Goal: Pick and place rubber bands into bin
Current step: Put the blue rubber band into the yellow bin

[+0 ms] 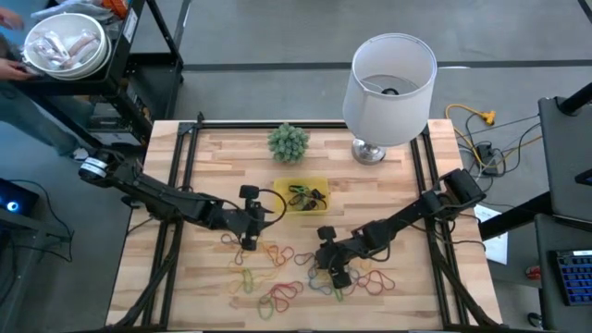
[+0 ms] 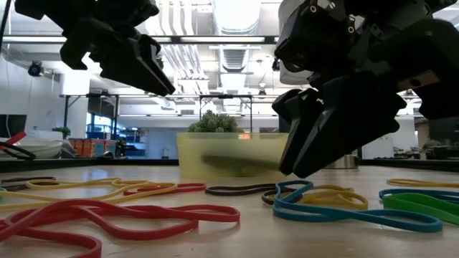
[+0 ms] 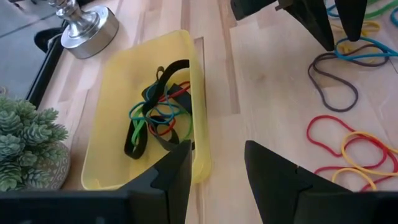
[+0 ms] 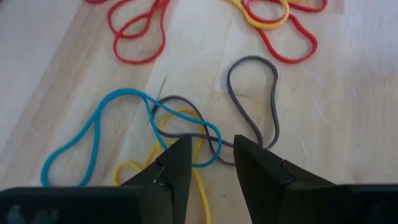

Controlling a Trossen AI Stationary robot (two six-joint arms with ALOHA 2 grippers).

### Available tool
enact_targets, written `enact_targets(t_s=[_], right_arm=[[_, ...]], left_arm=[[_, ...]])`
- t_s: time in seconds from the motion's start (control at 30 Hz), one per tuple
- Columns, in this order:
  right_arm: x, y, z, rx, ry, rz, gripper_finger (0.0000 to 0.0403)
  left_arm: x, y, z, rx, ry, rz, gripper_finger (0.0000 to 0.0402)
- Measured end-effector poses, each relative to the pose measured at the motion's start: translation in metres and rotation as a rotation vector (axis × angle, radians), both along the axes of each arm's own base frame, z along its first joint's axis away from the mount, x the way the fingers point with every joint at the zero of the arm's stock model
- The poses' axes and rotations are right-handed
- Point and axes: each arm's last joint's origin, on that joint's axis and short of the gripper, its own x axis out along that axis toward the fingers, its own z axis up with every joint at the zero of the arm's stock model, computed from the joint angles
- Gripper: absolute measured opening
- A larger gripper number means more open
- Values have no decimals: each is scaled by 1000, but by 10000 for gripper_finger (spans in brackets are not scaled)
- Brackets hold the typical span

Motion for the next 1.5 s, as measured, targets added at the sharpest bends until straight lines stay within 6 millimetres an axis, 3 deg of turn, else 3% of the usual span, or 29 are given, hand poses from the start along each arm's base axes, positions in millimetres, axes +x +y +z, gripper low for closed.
enact_targets(t_s=[1.03, 1.33, 1.5], right_arm=[[-6, -3, -9, 15, -21, -17, 89], [4, 1, -29, 8, 7, -20, 93], [7, 0, -22, -14, 25, -10, 73]], left_arm=[[0, -1, 0, 0, 0, -2, 135], [0, -1, 0, -1, 0, -2, 135], [0, -1, 0, 0, 1, -2, 135]])
